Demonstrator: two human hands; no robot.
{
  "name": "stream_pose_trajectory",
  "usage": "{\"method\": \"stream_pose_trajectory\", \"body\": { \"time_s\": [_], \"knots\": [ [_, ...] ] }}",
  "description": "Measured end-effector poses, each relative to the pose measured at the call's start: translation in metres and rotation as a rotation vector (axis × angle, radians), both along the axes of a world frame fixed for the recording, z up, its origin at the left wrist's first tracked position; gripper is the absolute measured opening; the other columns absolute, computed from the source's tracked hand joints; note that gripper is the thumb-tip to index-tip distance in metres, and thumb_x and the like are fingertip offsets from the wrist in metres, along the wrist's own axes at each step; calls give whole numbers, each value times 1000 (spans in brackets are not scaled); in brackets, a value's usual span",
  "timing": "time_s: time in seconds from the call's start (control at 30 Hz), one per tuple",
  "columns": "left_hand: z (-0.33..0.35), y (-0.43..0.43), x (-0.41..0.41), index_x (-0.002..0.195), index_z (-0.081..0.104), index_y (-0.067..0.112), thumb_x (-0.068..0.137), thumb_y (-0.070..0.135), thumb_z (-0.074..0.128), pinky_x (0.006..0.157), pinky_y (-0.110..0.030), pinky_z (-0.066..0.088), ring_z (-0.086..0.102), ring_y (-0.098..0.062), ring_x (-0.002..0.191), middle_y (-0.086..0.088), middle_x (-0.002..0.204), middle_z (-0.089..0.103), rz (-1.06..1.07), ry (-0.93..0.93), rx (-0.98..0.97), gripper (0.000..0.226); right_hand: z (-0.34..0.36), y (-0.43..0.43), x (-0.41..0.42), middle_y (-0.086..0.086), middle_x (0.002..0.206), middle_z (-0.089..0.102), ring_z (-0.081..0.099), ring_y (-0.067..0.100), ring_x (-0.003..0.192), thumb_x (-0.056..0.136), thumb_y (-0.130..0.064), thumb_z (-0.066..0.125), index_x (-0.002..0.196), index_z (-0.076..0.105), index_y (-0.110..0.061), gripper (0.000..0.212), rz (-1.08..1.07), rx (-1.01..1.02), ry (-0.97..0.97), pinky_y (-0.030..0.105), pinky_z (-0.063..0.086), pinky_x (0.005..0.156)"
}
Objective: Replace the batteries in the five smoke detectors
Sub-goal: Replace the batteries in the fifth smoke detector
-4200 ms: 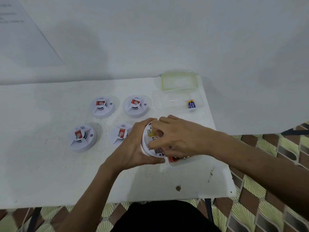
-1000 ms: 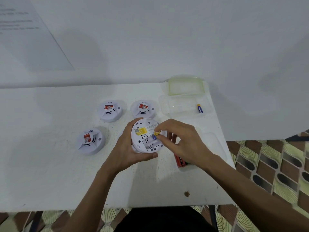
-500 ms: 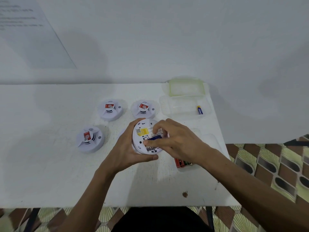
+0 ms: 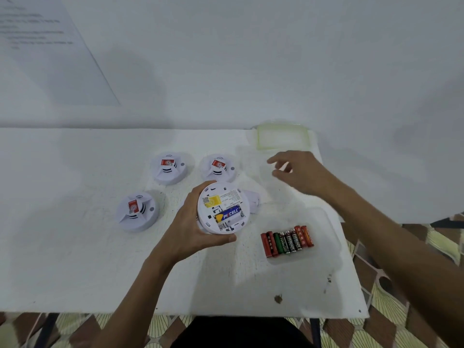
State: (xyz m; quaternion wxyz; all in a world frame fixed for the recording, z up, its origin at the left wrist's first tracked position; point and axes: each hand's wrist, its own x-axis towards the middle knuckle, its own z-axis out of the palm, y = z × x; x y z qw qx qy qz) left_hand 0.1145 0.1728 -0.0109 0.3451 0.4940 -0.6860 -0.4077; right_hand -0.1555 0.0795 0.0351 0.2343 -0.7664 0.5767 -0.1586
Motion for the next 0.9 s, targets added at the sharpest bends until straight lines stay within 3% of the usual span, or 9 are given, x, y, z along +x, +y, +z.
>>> {"method": "stream_pose_trajectory", "body": {
  "time_s": [0.13, 0.23, 0.33, 0.43, 0.6, 0.77, 0.9],
  "knots": [
    [-5, 1, 0, 137, 31, 40, 57, 49, 85, 101, -42, 47, 49, -13, 125, 12, 136, 47, -5, -20, -4, 97, -19, -43, -29, 11, 125, 59, 59, 29, 108, 92, -12, 58, 128, 58, -13, 36, -55, 113, 441, 34, 47, 88],
    [-6, 1, 0, 136, 30, 45, 56, 56, 82, 102, -41, 46, 48, -14, 126, 12, 137, 46, -2, -26, -19, 97, -32, -60, -36, 17, 120, 55, 63, 33, 100, 88, 2, 52, 125, 56, -4, 38, -36, 164, 666, 38, 55, 84],
    [-8, 0, 2, 135, 28, 48, 56, 59, 81, 103, -39, 46, 47, -13, 126, 14, 137, 45, 0, -37, -26, 96, -43, -71, -38, 16, 120, 56, 66, 30, 98, 85, 8, 52, 124, 59, -3, 41, 51, 173, 794, 33, 55, 76],
    [-10, 1, 4, 134, 28, 52, 56, 64, 79, 103, -36, 45, 47, -11, 126, 19, 136, 45, 7, -28, -16, 94, -50, -79, -40, 15, 122, 56, 65, 29, 100, 85, 7, 52, 124, 59, -5, 41, 103, 192, 812, 28, 46, 65],
    [-16, 0, 4, 136, 29, 48, 58, 58, 81, 103, -37, 45, 47, -10, 126, 22, 135, 45, 3, -31, -8, 94, -63, -87, -44, 15, 114, 57, 64, 30, 97, 84, 0, 57, 112, 62, 0, 28, 123, 143, 766, 38, 56, 82],
    [-18, -2, 2, 135, 28, 50, 58, 61, 79, 105, -34, 43, 46, -9, 127, 26, 135, 44, -7, -38, -1, 92, -60, -83, -39, 16, 107, 55, 59, 27, 78, 86, -3, 58, 95, 60, 2, 10, 62, 132, 699, 32, 47, 64],
    [-19, -2, 1, 136, 29, 47, 58, 65, 77, 105, -34, 43, 46, -10, 127, 23, 136, 44, -6, -37, 4, 94, -64, -80, -40, 13, 91, 53, 51, 24, 66, 82, 6, 54, 88, 56, -3, 10, -8, 125, 599, 25, 38, 51]
  ]
}}
